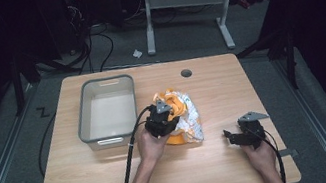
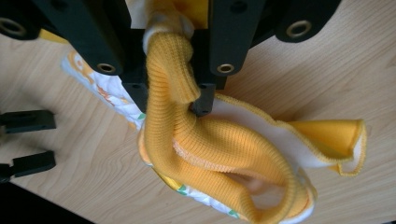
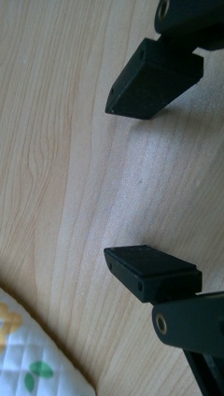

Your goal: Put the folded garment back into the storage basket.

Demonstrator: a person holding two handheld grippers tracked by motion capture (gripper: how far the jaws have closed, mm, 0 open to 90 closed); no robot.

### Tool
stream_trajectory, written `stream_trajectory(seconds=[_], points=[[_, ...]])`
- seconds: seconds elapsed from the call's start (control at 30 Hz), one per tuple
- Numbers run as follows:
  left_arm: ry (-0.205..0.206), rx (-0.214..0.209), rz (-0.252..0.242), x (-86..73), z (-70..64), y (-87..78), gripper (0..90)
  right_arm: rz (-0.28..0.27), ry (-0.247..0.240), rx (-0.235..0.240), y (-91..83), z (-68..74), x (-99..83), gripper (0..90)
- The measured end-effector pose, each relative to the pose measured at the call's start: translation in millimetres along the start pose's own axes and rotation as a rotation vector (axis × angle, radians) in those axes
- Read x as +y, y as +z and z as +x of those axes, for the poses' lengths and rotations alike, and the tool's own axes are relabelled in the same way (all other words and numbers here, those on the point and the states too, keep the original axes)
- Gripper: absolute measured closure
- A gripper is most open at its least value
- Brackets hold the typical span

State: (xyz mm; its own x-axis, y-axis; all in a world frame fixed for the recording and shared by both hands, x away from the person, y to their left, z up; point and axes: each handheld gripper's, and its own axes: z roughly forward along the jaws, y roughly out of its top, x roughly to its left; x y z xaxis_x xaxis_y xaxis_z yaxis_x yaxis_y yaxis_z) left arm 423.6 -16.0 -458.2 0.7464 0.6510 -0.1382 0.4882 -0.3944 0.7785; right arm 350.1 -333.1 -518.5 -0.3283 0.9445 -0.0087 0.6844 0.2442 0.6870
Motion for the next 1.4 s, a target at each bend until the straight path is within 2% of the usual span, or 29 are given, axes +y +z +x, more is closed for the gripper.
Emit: stream_trajectory(seconds=[0.37,0.63,0.73,0.9,1.03,1.2,1.4], points=[[0.015,-0.019,-0.053,14.4,4.9,-26.2,75.7,0.000,0.000,0.000,0.0,0.0,0.0,26.4],[0.017,-0.038,-0.057,16.6,7.7,-29.1,75.6,0.000,0.001,0.000,0.0,0.0,0.0,26.4],[0.002,-0.071,-0.062,16.9,10.2,-32.7,75.6,0.000,0.001,0.000,0.0,0.0,0.0,26.4],[0.002,-0.072,-0.067,18.4,12.5,-37.5,75.6,0.000,0.001,0.000,0.0,0.0,0.0,26.4],[-0.021,-0.089,-0.084,18.6,18.9,-44.1,75.6,0.001,0.001,0.000,0.0,0.0,0.0,26.4],[-0.029,-0.093,-0.098,19.0,22.1,-48.2,75.6,0.001,0.001,0.000,0.0,0.0,0.0,26.4],[-0.023,-0.090,-0.094,20.8,25.3,-53.5,75.6,0.000,0.001,0.000,0.0,0.0,0.0,26.4]])
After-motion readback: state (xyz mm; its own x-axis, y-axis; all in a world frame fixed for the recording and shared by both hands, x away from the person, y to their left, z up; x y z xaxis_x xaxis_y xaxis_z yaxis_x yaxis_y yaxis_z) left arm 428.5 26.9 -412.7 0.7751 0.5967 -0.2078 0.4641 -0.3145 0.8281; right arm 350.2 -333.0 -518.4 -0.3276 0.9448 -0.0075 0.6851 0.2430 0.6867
